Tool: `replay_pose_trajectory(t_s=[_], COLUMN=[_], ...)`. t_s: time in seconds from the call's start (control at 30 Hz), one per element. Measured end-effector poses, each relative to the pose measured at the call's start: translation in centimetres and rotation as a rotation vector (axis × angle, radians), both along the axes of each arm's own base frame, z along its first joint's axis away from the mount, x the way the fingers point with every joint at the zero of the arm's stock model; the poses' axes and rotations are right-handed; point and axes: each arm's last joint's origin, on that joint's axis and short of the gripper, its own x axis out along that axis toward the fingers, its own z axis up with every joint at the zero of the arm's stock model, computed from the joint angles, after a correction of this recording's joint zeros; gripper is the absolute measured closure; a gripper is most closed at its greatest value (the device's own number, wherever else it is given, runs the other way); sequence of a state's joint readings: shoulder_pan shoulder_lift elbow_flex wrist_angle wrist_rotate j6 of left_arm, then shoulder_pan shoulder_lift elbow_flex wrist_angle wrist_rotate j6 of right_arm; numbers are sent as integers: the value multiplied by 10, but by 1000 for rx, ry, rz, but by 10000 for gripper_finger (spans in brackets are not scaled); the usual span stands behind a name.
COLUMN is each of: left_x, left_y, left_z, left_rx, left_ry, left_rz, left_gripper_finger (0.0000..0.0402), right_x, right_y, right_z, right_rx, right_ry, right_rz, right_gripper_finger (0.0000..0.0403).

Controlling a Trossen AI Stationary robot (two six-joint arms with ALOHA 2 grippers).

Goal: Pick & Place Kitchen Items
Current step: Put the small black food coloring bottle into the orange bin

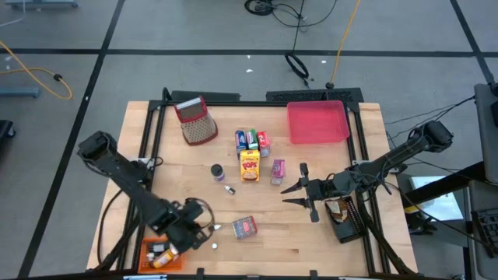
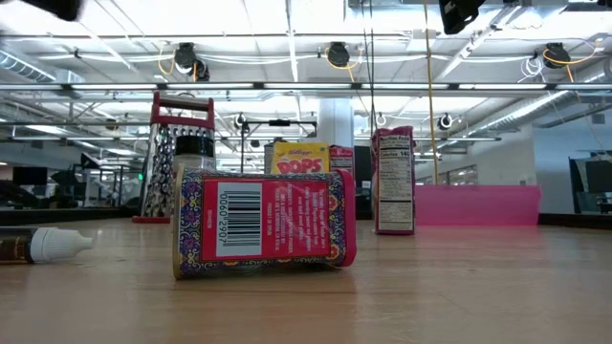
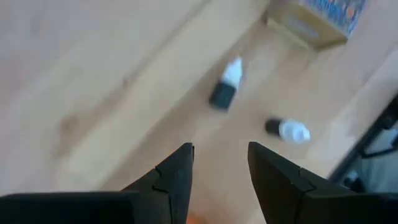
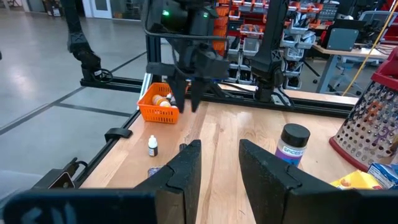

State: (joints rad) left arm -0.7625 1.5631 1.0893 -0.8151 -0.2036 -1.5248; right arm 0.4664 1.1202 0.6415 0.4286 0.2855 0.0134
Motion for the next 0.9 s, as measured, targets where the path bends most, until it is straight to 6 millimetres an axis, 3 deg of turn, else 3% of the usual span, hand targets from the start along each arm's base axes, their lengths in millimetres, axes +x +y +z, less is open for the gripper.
replay_pose_trajectory(t_s=[0.33, 0.9], left_x=[44, 60], left_y=[23, 21], left_z=[-16, -46], left_rx=[50, -2], left_ry=[-53, 31], left_rz=[-169, -237], left_gripper_finger=[245, 245], right_x=[0, 0], right_y=[0, 0], right_z=[0, 0], right_rx=[1, 1], right_ry=[0, 0], right_rz=[0, 0], right_gripper_finger=[303, 303])
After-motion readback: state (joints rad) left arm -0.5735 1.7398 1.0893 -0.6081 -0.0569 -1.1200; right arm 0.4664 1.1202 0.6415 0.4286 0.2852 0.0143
